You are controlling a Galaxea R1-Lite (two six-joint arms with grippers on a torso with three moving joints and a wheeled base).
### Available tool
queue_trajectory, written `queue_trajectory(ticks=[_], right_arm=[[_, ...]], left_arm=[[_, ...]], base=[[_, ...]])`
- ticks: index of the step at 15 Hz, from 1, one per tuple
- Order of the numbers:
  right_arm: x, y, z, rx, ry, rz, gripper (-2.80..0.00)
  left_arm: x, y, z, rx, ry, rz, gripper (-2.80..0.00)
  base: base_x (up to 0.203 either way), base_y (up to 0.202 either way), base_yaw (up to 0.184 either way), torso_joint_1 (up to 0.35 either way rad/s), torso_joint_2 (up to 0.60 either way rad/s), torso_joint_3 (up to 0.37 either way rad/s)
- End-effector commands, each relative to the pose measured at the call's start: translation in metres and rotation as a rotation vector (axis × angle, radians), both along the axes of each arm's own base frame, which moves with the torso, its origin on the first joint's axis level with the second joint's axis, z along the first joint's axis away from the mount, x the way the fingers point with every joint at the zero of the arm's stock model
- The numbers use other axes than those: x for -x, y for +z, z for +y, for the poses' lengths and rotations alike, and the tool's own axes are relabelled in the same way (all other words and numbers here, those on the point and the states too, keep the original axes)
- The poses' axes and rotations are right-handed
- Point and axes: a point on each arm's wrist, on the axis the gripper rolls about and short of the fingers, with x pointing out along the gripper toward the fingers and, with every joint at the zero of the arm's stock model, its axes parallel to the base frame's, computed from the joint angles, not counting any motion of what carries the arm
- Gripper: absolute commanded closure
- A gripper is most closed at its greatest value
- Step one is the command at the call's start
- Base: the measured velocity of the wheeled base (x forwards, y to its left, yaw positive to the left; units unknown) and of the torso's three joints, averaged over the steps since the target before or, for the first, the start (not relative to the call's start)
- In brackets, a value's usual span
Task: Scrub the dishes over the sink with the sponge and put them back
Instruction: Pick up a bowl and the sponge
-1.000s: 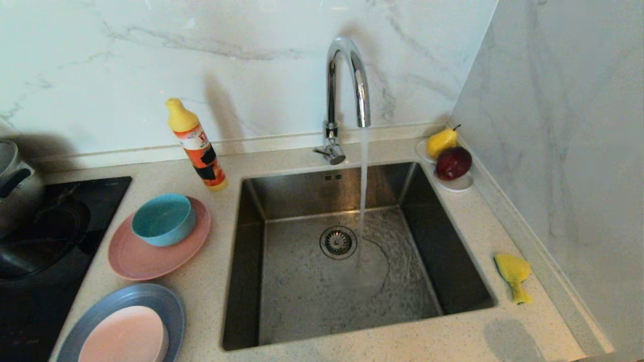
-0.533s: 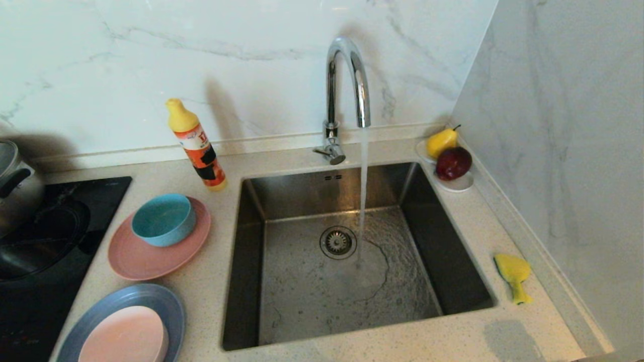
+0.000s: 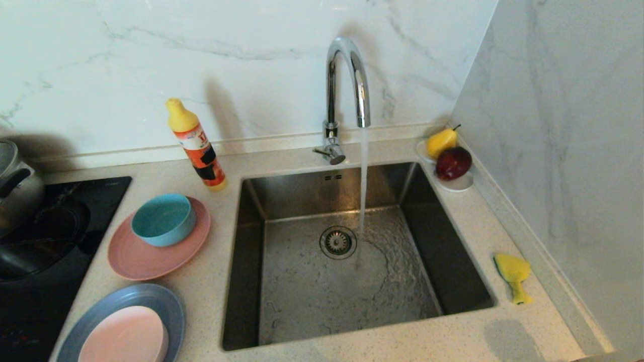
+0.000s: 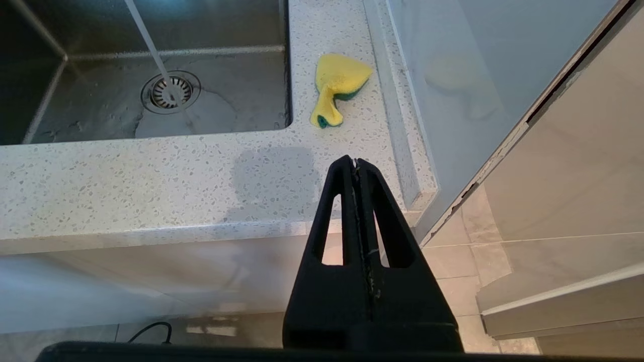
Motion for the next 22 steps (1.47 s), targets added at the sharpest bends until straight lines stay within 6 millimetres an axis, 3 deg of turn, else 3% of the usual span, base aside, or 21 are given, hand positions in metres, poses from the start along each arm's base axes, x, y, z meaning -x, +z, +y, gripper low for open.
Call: queue_trajectory(ticks=[1, 11, 19, 22], right_arm=[[0.0, 0.0, 0.0, 0.0, 0.002, 0.0, 0.0], [0.0, 0.0, 0.0, 0.005, 0.001, 0.002, 0.0], [0.001, 0.003, 0.0, 0.115, 0.009, -0.01, 0.0], [0.015, 0.044, 0.0, 0.107, 0.005, -0.093, 0.0]], left_arm=[[-0.001, -0.003, 0.0, -0.001, 0.001, 0.016, 0.0], [-0.001, -0.003, 0.0, 0.0, 0.001, 0.016, 0.0], [-0.001, -0.003, 0.0, 0.0, 0.001, 0.016, 0.0], [-0.001, -0.003, 0.0, 0.0, 0.001, 0.016, 0.0]], base=[[0.0, 0.0, 0.0, 0.0, 0.0, 0.0], [0.0, 0.0, 0.0, 0.0, 0.0, 0.0], [0.0, 0.0, 0.0, 0.0, 0.0, 0.0], [0.0, 0.0, 0.0, 0.0, 0.0, 0.0]])
